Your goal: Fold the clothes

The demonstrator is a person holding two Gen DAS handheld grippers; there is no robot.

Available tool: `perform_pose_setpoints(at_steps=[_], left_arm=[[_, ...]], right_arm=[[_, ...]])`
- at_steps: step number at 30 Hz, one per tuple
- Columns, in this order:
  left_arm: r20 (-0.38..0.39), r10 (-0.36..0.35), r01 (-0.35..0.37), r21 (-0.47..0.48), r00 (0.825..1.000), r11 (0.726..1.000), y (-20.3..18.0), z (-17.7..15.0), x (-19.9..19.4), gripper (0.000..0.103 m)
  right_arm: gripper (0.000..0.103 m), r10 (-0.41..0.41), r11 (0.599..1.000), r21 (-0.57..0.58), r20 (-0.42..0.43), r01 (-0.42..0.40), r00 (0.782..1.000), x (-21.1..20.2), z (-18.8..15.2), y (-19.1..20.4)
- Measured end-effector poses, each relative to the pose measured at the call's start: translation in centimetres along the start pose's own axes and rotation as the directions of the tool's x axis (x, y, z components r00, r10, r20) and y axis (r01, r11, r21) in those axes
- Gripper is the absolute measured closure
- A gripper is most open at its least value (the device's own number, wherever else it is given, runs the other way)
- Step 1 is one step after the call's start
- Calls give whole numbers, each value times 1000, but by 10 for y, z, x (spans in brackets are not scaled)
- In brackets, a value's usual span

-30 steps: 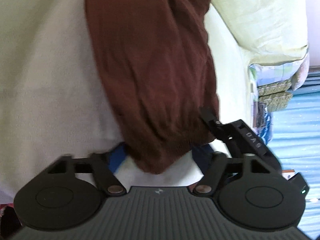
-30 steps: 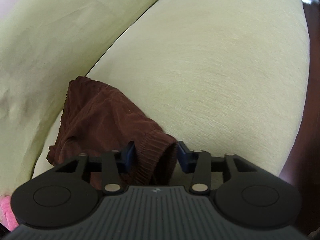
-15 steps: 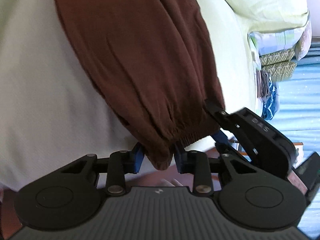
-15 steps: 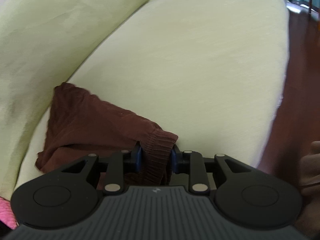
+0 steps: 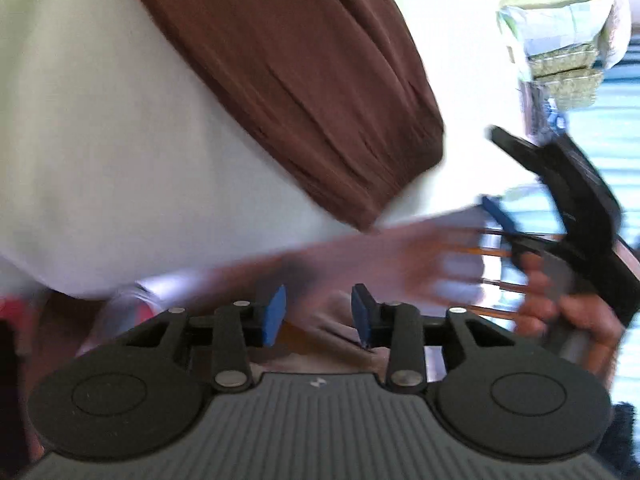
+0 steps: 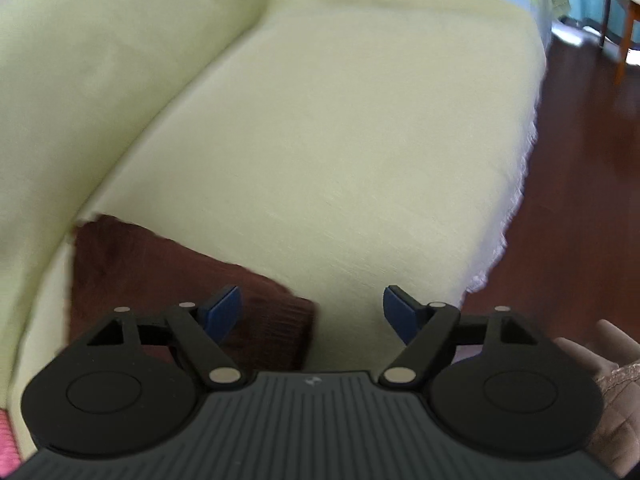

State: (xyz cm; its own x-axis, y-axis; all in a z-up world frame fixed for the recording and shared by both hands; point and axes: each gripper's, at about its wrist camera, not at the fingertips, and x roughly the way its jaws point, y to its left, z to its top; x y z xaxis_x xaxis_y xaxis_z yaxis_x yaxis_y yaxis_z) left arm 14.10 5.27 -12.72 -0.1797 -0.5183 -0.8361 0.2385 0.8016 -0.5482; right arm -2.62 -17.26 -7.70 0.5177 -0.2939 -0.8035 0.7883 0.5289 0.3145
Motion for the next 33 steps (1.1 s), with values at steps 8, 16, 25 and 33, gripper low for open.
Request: perform_pose_setpoints(at_steps=[8,16,25,33], left_arm=[[152,269,-296,196,951,935,46,144,-67,55],[257,224,-336,596,940,730,51,282,-84,55],[313,152,-345,893,937,289,16,358,-50,58],[172,66,-178,979,983,99,8,360,-40,62]], right_arm=[[97,137,941,-297,-102,-162,985,17,-23,128],[77,80,958,-267,-109,-107,991,84,-47,246],[69,66,972,-209,-180,-104,981,109,-96,287],[69,83,961,-253,-130,-114,988,134,-111,331]])
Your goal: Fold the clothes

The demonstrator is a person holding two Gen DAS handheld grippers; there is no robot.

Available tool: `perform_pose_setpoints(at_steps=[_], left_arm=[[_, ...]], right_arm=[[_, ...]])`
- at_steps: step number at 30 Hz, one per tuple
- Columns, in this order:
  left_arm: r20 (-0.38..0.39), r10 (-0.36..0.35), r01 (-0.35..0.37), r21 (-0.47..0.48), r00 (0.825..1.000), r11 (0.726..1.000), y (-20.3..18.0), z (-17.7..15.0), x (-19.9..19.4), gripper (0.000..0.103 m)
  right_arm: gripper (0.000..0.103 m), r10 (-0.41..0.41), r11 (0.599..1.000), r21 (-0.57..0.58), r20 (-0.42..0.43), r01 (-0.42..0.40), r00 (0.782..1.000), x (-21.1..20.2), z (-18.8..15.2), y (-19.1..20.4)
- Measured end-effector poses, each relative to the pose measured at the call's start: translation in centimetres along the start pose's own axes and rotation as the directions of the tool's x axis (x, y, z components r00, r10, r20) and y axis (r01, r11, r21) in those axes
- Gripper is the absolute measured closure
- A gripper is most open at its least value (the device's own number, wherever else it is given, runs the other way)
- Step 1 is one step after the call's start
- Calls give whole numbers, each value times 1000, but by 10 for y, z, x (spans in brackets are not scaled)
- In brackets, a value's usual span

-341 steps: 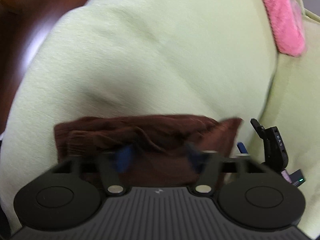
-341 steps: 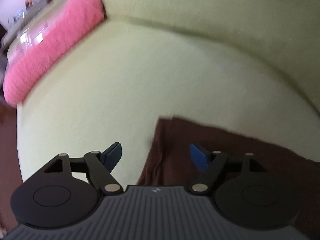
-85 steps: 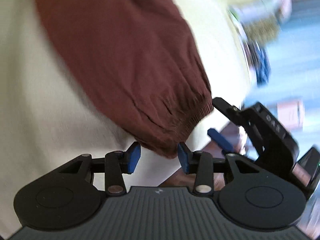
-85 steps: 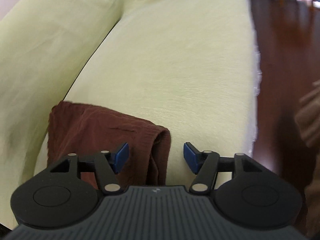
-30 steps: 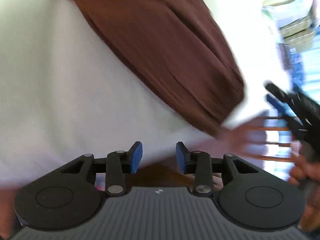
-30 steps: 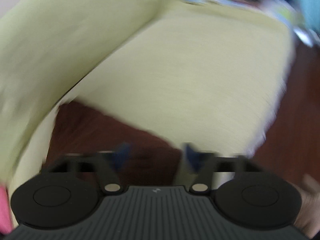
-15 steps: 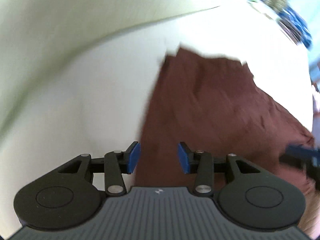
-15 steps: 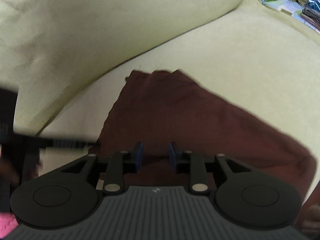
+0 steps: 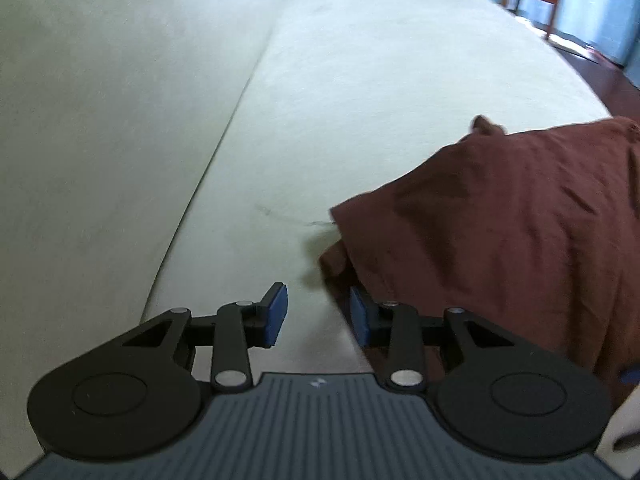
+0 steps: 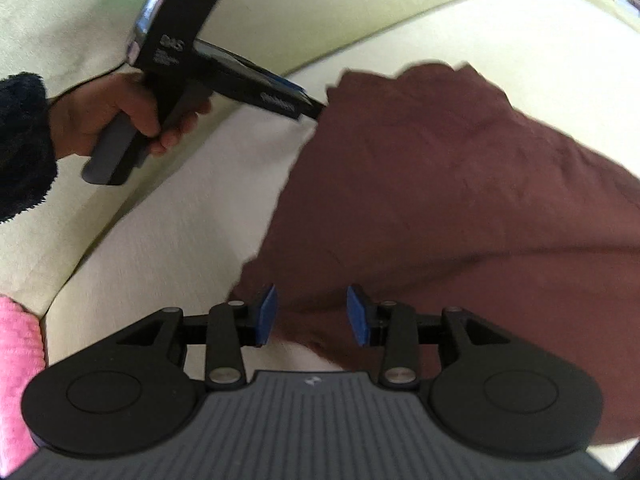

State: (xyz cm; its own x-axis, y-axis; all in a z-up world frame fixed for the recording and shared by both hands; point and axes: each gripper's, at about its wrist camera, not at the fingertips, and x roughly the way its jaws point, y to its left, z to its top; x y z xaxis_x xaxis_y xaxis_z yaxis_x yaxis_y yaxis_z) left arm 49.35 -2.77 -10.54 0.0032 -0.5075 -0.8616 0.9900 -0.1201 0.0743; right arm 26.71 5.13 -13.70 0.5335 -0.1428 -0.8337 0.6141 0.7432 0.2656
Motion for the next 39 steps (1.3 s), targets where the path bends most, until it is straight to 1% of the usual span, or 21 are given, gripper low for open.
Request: perform_pose_setpoints(at_steps=[3,6,8,9,11,12,18,19,20,21,23,24,26,27,28,29,31,33,35,37,39], left_arm=[[8,-25,25,31,1000,999,5,8,3,62],[-2,-74,74,84,997,994,10,17,16,62],[-13,-105,106,129,994,986,9,18,23,69],[-20,-106,108,150,994,983,9,17,26,80],[-26,-97,100,165,995,981,11,19,33,89],[-26,-98,101,163,995,981,12,18,33,97],[-13,-57,58,132,998,989,26,20,42,98],[-5,-17,17,121,1000,992,28,20,44,103],[3,37,-37,109,999,993,30,20,46,103],[4,66,-66,92,998,994,32,20,48,103],[-7,62,-62,47,998,997,42,18,42,103],[1,40,-40,42,999,998,41,17,34,103],[27,-21,20,47,999,999,35,13,16,80],[40,-51,49,50,998,998,32,11,7,59],[60,-90,87,47,994,995,30,9,0,53],[73,-116,113,50,991,992,27,9,-4,53],[70,-117,112,67,991,991,23,10,-1,53],[46,-125,121,66,991,990,21,12,10,56],[7,-176,176,26,984,984,27,13,24,57],[-14,-196,196,19,981,980,17,15,38,67],[-22,-201,201,14,979,980,17,14,43,68]], right_arm=[[69,-111,994,-6,29,111,993,16,16,14],[72,-161,987,21,44,160,986,31,23,28],[75,-203,979,-17,53,204,978,40,20,43],[75,-214,976,-23,60,216,975,41,19,47],[75,-237,970,-34,67,240,969,44,19,53],[75,-250,967,-37,67,253,966,47,18,56],[74,-238,971,-5,49,238,970,51,17,50],[74,-235,972,-5,39,235,971,51,16,49],[74,-230,973,-3,29,231,973,52,15,47],[73,-224,974,-3,22,225,974,51,14,47],[72,-215,977,-4,10,215,977,49,12,46],[70,-208,978,-6,10,208,978,45,10,44],[68,-186,982,-9,13,186,982,38,8,40],[64,-188,982,-6,13,188,982,34,7,39],[60,-189,982,-2,12,189,982,31,5,37],[60,-187,982,17,2,187,982,28,4,33],[59,-181,983,38,-11,182,983,26,3,30],[59,-170,984,46,-17,170,985,25,3,28],[59,-158,987,41,-8,158,987,23,4,28],[58,-148,988,45,-2,148,989,21,5,27],[57,-144,988,56,0,144,990,21,5,26]])
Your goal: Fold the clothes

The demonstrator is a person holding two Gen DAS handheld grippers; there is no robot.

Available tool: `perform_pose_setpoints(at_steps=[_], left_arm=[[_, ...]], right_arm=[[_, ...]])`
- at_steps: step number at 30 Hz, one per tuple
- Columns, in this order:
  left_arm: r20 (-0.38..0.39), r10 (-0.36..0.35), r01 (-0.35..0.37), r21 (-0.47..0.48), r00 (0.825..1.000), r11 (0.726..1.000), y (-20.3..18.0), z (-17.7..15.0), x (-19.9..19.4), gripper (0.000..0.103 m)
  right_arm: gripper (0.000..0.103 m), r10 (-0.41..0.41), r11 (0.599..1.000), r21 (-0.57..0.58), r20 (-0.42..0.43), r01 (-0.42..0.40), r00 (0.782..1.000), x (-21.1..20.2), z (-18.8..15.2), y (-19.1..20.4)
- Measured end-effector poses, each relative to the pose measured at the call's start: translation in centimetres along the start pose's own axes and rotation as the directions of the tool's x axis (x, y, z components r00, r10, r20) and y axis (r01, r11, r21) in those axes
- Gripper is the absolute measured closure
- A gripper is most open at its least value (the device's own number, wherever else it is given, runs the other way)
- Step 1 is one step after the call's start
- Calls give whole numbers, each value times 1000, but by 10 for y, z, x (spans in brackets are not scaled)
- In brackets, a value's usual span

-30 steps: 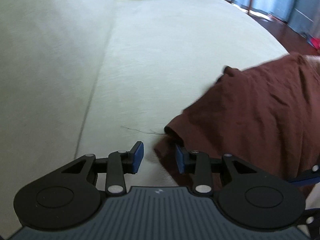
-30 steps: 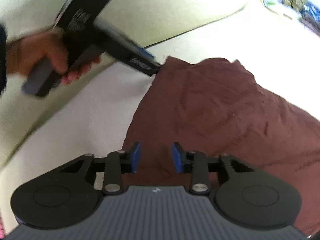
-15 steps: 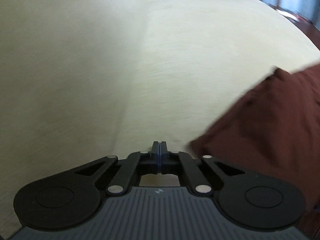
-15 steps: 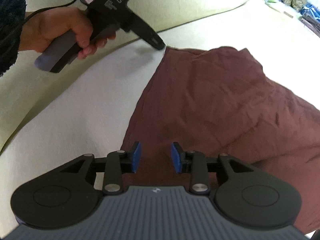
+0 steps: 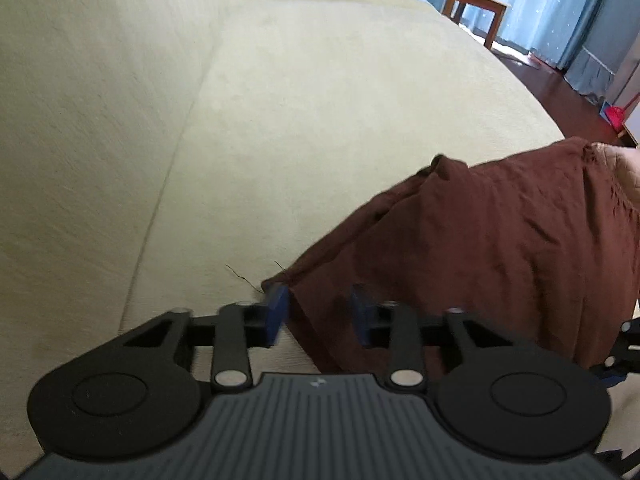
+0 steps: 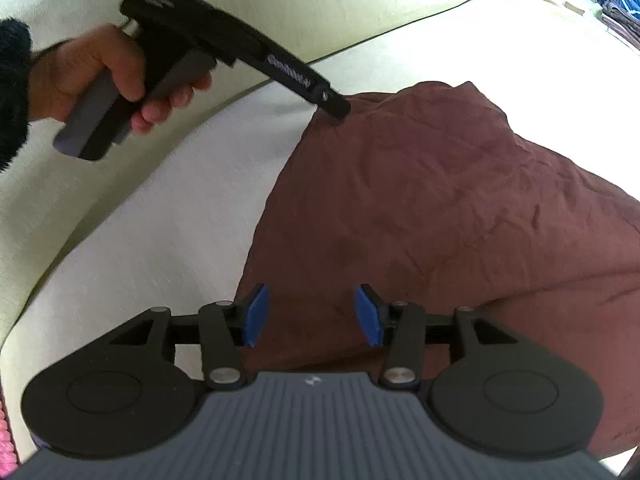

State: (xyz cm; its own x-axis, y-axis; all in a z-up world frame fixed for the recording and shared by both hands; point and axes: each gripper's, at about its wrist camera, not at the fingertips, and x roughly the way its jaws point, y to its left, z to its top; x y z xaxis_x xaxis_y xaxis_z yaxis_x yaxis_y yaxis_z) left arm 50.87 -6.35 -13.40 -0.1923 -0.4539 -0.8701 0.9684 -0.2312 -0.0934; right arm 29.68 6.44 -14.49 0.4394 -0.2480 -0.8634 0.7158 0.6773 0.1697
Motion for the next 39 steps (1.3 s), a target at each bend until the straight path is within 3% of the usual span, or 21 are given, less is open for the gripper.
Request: perform_pose_setpoints(at_steps=[12,14,15,16,23,30,32,34,35,37,39], left_arm=[[-31,-1,1,4,1000,1000,4,13,5,67],[-29,5,-4,33,1000,999,1,13,5,78],[-26,2,-1,45,1000,999,-1,13,4,98],[-25,-2,3,55,1000,998,-3,14,3,99],[-5,44,-44,70,999,997,2,13,-15,100],[-26,88,-86,81,996,993,6,16,-1,99],[-19,93,-92,67,995,994,8,15,0,94],[-4,130,-130,42,992,991,11,13,-1,64],[3,155,-155,23,988,988,15,13,-3,57],[11,190,-190,-5,982,982,20,12,-8,53],[17,220,-220,-16,975,975,19,12,-19,59]], right_arm=[[52,38,999,23,-11,-37,999,5,2,-7],[52,41,999,23,-12,-41,999,5,3,-7],[52,42,999,21,-11,-41,999,6,3,-7],[52,41,999,17,-10,-41,999,6,3,-7],[52,50,999,13,-7,-50,999,5,3,-6],[52,60,998,10,-12,-60,998,7,2,-2],[52,61,998,7,-14,-61,998,7,1,-2],[51,62,998,6,-22,-62,998,8,-2,-4],[49,60,998,7,-27,-60,998,9,-3,-4],[48,55,998,11,-39,-55,998,12,-6,-6],[48,50,999,6,-44,-50,998,13,-7,-5]])
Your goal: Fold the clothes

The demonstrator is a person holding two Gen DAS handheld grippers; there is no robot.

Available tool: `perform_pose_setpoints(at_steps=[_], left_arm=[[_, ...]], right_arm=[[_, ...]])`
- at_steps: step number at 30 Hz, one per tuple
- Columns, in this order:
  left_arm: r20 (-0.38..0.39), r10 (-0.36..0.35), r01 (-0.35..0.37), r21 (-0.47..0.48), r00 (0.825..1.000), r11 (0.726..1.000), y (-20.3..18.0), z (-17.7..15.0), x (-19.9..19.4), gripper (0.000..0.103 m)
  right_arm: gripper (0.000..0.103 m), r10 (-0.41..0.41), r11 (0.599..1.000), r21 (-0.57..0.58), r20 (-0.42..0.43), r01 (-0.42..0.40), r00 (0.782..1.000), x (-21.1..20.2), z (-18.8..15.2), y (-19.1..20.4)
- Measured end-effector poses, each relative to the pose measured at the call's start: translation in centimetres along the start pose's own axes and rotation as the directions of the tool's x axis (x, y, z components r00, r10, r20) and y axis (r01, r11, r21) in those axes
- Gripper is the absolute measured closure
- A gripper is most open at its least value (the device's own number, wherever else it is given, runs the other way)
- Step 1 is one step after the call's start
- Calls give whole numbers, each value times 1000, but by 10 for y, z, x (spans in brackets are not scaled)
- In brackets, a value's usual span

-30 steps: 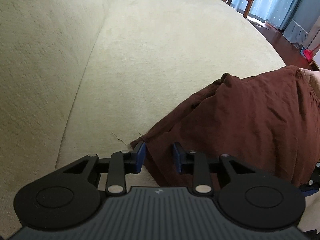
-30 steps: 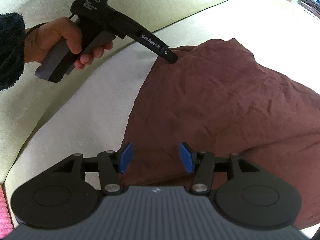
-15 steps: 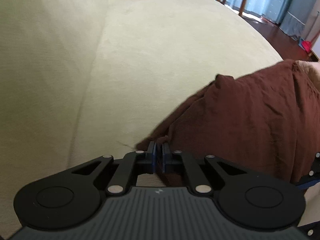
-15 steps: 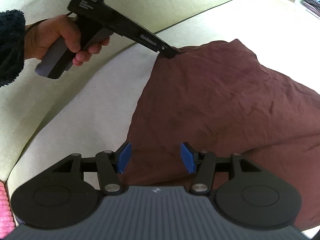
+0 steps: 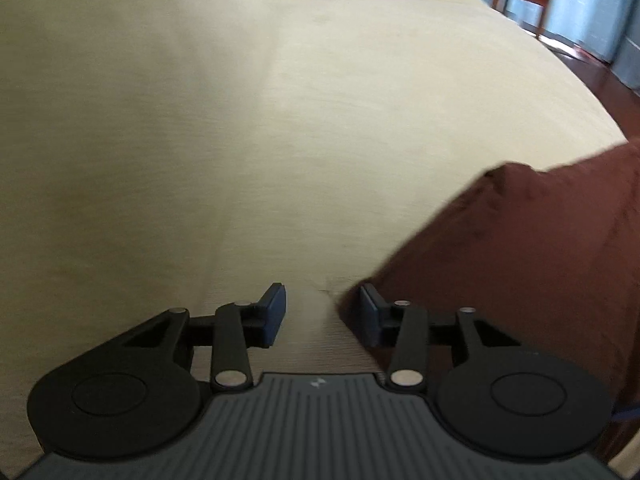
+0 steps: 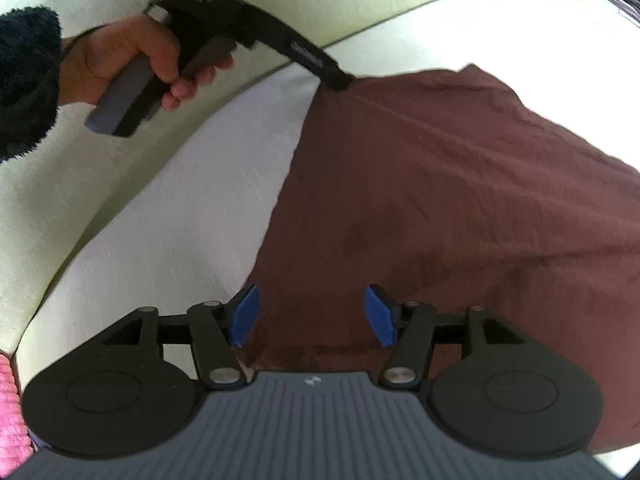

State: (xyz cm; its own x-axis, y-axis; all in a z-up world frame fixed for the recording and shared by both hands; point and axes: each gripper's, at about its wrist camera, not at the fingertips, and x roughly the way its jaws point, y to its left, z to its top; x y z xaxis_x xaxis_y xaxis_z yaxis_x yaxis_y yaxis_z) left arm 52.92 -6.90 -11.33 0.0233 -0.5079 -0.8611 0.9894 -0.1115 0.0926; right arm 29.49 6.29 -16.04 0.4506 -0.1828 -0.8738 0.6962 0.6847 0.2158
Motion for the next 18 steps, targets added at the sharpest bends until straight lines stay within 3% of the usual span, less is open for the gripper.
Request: perform_pose_setpoints(at_steps=[2,5,9,11,13,14,15,18], left_arm=[[5,-1,1,-17,1000,1000,0,-3,-15,61],[-14,-87,86,-66,996,994,-8,-23,-42,61],[-62,-211,200,-149,975,968,-29,-56,-55,61],[-60,-246,234,-159,967,959,-44,-65,-54,61],[-37,-277,268,-150,960,952,-59,-65,-52,61],[-24,-294,287,-149,955,946,-65,-64,-49,61],[-11,-312,307,-151,950,939,-70,-62,-45,60],[-27,-251,248,-63,968,967,-83,-69,-25,63]], right_arm=[[48,-4,1000,-13,4,4,1000,-2,-2,1],[48,-3,1000,-30,15,4,1000,-6,-5,2],[51,0,999,-40,18,1,1000,-9,-8,3],[58,4,999,-49,14,-3,1000,-8,-10,4],[81,3,998,-63,12,-2,1000,-8,-13,5],[85,-1,997,-78,10,2,1000,-8,-14,6],[87,-5,996,-92,9,6,1000,-8,-17,6],[86,-20,995,-99,-7,19,1000,-8,-22,3]])
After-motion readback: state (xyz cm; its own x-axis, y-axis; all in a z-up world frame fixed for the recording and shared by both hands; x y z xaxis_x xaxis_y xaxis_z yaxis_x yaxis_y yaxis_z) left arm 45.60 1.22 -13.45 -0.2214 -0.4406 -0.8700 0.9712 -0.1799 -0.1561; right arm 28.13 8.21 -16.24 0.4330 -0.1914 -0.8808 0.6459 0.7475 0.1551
